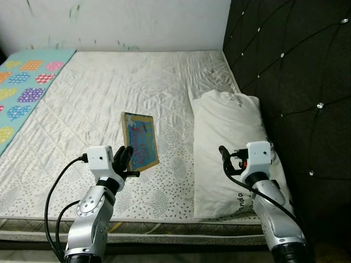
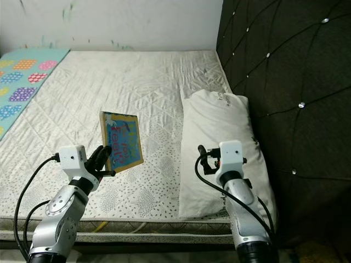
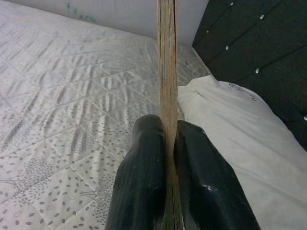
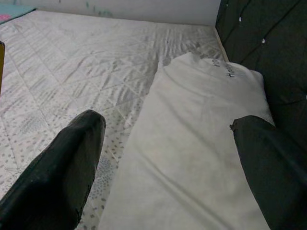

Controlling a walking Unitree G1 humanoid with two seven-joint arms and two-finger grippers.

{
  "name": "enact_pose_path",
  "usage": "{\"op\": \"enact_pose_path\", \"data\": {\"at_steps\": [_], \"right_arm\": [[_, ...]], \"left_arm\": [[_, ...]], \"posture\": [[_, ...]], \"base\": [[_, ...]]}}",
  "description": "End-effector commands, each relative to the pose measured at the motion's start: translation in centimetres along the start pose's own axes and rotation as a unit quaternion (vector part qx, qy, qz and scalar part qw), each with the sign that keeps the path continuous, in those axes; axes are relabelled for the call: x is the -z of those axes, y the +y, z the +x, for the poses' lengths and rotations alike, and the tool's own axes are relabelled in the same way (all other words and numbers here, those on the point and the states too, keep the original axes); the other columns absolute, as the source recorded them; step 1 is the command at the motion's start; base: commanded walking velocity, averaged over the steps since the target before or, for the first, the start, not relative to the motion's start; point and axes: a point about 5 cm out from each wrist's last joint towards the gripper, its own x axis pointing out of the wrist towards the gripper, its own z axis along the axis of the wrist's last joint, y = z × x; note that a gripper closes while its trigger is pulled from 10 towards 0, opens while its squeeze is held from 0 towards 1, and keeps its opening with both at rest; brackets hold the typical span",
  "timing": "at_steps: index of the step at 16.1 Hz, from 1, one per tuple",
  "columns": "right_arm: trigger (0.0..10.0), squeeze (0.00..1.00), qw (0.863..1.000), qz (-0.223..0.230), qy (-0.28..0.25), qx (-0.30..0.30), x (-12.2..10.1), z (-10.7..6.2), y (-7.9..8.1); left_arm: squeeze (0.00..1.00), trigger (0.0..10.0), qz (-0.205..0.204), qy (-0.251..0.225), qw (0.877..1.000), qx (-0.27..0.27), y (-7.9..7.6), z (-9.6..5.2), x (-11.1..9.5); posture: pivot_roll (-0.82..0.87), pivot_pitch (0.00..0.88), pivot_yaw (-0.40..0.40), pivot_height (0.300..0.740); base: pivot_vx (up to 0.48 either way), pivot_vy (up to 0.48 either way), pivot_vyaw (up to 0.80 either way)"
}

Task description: Clean up the room

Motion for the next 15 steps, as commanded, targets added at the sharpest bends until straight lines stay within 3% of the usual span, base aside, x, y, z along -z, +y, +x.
{"op": "enact_pose_path", "data": {"at_steps": [1,8,12,15], "right_arm": [[10.0,0.0,1.0,0.004,-0.01,0.0,-0.55,0.04,0.26],[10.0,0.0,1.0,0.005,-0.008,0.003,-0.47,-0.09,0.28],[10.0,0.0,1.0,0.003,-0.008,0.003,-0.56,-0.07,0.2],[10.0,0.0,1.0,0.001,-0.007,0.004,-0.5,-0.08,0.14]], "left_arm": [[0.0,10.0,0.006,-0.021,1.0,0.007,0.09,-0.15,-1.07],[0.0,10.0,0.007,-0.025,0.999,0.047,-0.76,-0.65,-1.15],[0.0,10.0,0.005,-0.022,0.999,0.048,-0.89,-0.88,-1.03],[0.0,10.0,0.005,-0.02,0.999,0.048,-0.89,-0.92,-0.98]], "posture": [[-0.16,0.0,0.043,0.74],[-0.15,0.0,0.043,0.74],[-0.15,0.0,0.041,0.74],[-0.15,0.0,0.041,0.74]], "base": [[0.0,0.0,0.0],[0.0,0.0,0.0],[0.268,0.0,-0.52],[0.253,0.0,0.0]]}}
